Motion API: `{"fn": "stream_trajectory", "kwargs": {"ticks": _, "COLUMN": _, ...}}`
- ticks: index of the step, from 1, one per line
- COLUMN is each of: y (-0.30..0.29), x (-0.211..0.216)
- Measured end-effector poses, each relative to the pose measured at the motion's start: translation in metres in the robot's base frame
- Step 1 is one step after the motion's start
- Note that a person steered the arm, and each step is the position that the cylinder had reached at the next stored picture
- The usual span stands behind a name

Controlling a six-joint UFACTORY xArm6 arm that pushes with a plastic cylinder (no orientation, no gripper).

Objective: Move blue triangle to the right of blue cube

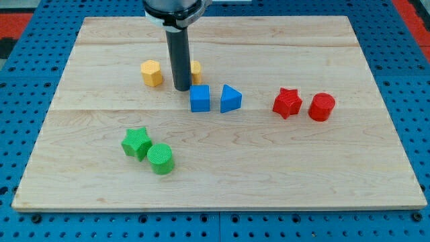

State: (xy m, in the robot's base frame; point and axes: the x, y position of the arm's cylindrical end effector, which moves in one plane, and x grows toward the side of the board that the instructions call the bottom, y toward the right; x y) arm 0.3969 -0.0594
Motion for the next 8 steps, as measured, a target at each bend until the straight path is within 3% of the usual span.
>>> {"fn": "stream_trajectory", "kwargs": {"ticks": 2, "y": 0.026, "x": 0.029}}
{"fn": "stream_trajectory", "kwargs": {"ticks": 4, "y": 0.049, "x": -0.023}}
{"fn": "stream_trajectory", "kwargs": {"ticks": 5, "y": 0.085, "x": -0.020}}
{"fn": "stream_trajectory", "kwargs": {"ticks": 8, "y": 0.094, "x": 0.016}}
